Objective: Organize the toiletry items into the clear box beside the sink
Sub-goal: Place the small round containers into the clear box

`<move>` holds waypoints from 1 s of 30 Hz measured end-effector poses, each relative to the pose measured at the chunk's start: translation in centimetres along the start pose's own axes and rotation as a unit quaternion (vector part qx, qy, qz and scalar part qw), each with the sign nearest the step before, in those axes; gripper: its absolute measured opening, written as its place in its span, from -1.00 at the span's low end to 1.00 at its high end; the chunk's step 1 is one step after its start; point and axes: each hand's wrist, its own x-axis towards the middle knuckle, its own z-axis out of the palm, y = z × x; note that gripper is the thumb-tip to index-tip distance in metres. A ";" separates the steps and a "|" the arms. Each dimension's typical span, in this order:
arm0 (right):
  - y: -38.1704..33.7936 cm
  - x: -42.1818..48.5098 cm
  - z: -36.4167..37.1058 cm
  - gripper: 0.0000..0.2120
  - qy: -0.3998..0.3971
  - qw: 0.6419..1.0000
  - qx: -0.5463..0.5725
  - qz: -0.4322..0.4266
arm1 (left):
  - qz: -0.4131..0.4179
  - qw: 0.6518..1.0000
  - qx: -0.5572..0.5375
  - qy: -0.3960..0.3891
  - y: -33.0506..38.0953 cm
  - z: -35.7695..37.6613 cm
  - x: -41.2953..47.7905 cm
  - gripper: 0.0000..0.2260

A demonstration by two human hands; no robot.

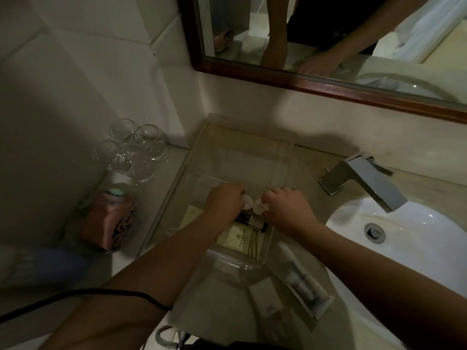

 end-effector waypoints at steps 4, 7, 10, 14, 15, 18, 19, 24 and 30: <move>-0.3 -0.1 0.5 -0.72 0.015 1.000 -0.001 0.008 | -0.009 1.000 0.018 0.000 0.4 0.5 0.0 -0.86; -0.4 0.0 0.7 -0.73 0.019 1.000 -0.008 0.017 | -0.020 1.000 0.014 0.000 0.5 0.6 0.1 -0.88; -0.2 0.0 1.0 -0.73 0.019 0.999 -0.012 0.024 | -0.021 1.000 0.012 -0.003 0.8 0.6 0.3 -0.87; -0.1 0.0 0.8 -0.75 0.021 0.999 -0.014 0.028 | -0.009 1.000 0.021 -0.003 1.3 0.5 0.6 -0.83; -0.1 0.0 0.8 -0.77 0.020 0.999 -0.016 0.030 | -0.012 1.000 0.022 -0.004 1.4 0.4 0.7 -0.82; -0.2 0.1 0.7 -0.79 0.015 0.999 -0.020 0.040 | -0.017 1.000 0.025 -0.006 1.6 0.5 0.9 -0.81; -0.2 0.1 0.6 -0.79 0.014 0.999 -0.021 0.042 | -0.017 1.000 0.025 -0.007 1.6 0.5 0.9 -0.82; -0.4 -0.4 0.6 -0.74 0.019 0.998 0.024 0.058 | -0.005 1.000 0.003 0.006 0.7 0.2 0.4 -0.80; -1.5 -2.3 0.6 -0.71 0.017 0.999 0.030 0.023 | 0.048 0.998 -0.043 -0.029 -2.1 -1.9 -1.4 -0.96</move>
